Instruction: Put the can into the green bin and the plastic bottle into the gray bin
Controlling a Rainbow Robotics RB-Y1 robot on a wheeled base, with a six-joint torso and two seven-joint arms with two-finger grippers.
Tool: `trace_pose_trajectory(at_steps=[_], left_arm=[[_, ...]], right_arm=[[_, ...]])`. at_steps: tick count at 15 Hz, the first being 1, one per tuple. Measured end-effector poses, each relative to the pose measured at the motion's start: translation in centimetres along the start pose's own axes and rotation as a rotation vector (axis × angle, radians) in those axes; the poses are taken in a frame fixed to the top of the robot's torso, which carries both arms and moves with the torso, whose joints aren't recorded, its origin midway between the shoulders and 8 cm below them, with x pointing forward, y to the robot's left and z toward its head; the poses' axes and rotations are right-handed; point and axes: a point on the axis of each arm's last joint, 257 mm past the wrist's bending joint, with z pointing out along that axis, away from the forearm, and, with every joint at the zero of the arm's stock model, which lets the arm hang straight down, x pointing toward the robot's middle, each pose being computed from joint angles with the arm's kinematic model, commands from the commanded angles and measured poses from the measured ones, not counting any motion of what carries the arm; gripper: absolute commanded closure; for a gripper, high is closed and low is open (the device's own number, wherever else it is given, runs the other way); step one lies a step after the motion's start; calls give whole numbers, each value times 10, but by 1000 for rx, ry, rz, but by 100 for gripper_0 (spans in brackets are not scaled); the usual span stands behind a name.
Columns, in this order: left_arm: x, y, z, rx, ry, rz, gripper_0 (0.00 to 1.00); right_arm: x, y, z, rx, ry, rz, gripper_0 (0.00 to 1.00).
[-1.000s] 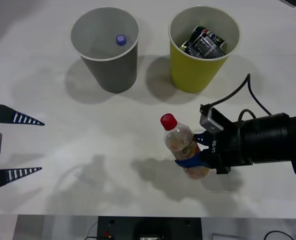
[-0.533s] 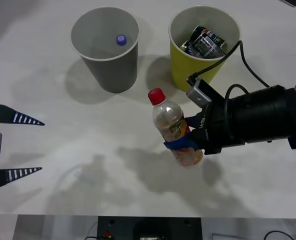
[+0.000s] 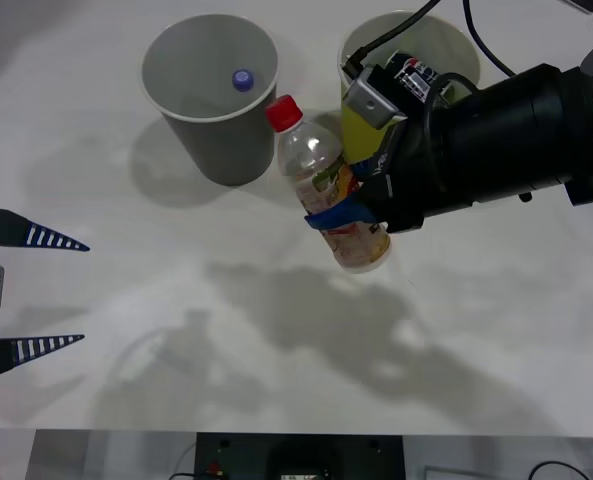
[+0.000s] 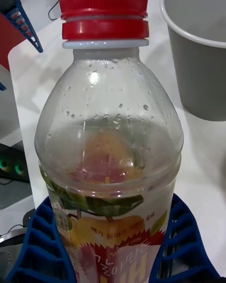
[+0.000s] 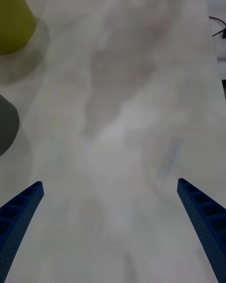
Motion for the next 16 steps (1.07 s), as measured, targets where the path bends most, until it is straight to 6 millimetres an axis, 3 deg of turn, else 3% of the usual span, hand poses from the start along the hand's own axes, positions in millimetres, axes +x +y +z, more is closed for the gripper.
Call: trace_pose_trajectory(at_steps=[6,12,16], left_arm=[[0,0,0,0,0,0,2],[0,0,0,0,0,0,2],[0,0,0,0,0,0,2]], right_arm=[[-68,-39,2,34,41,-38,100],[-147,-77,28,93,30,2,100],[-181,-94,51,130,26,26,100]])
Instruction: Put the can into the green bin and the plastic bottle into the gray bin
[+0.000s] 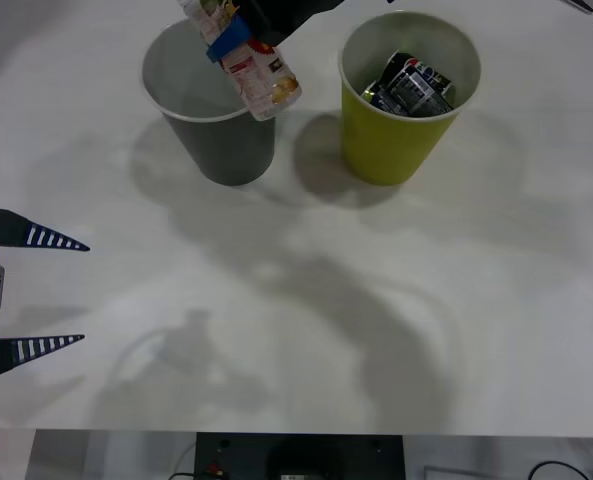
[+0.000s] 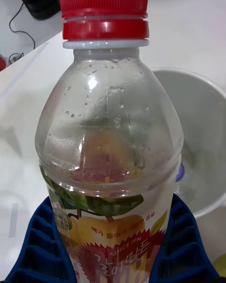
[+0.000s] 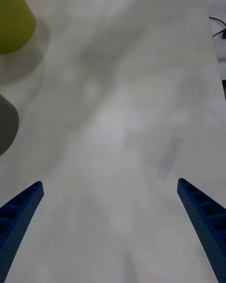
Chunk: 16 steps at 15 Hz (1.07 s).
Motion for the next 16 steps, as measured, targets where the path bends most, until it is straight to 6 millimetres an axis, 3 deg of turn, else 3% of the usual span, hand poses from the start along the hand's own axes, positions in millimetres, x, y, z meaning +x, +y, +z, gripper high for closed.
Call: trace_pose_trajectory(at_steps=[6,11,12,13,14,15,16], left_arm=[[0,0,0,0,0,0,2],[0,0,0,0,0,0,2],[0,0,0,0,0,0,2],[0,0,0,0,0,0,2],[0,0,0,0,0,0,2],[0,0,0,0,0,0,2],[0,0,0,0,0,0,2]], right_arm=[[-37,-6,30,58,-22,21,100],[-48,-13,49,98,-69,23,96],[-48,-13,50,99,-69,24,85],[-48,-13,50,98,-68,21,56],[-48,-12,51,95,-68,15,20],[-48,-12,51,95,-68,12,0],[-48,-12,51,95,-68,10,0]])
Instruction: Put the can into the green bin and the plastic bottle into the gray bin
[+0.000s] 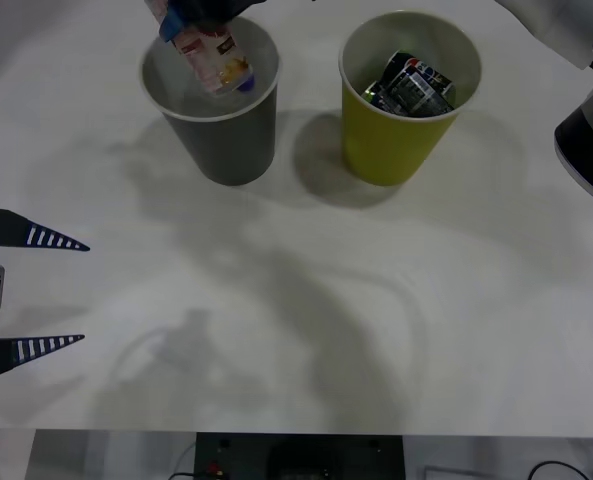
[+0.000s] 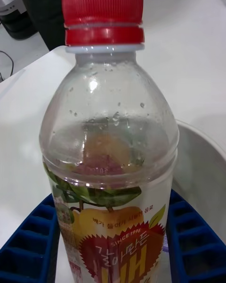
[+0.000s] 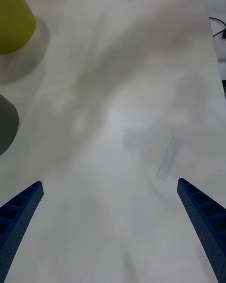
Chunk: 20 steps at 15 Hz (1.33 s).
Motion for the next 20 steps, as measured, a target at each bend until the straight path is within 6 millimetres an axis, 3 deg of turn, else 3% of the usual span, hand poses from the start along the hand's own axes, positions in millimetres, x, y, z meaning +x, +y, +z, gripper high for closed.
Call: trace_pose_trajectory(at_steps=[5,10,15,20], left_arm=[[0,0,0,0,0,0,2],[0,0,0,0,0,0,2],[0,0,0,0,0,0,2],[0,0,0,0,0,0,2]], right_arm=[[2,0,-9,-14,12,3,0],[19,-12,-70,-119,48,3,0],[61,-29,-131,-180,63,-32,0],[108,-30,-173,-200,48,-85,0]])
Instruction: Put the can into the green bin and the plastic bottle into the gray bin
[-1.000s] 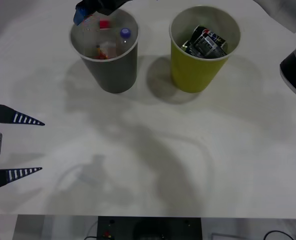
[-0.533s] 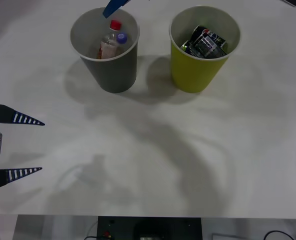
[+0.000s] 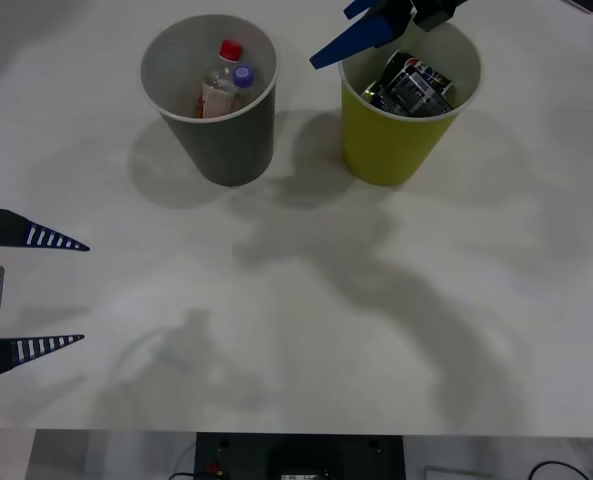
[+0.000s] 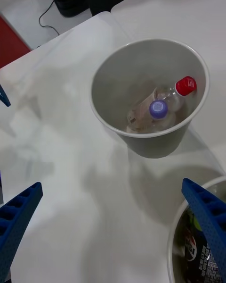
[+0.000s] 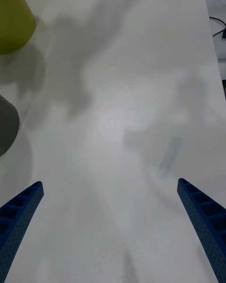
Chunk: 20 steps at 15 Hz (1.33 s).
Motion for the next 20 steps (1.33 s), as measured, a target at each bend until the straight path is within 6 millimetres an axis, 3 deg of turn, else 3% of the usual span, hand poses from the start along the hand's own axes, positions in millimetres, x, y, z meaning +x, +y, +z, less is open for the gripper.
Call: trace_pose_trajectory(at_steps=[12,20], left_arm=[[0,0,0,0,0,0,2],[0,0,0,0,0,0,2]], right_arm=[[131,50,-56,-47,-6,-243,0],[219,79,-76,-60,13,-337,0]])
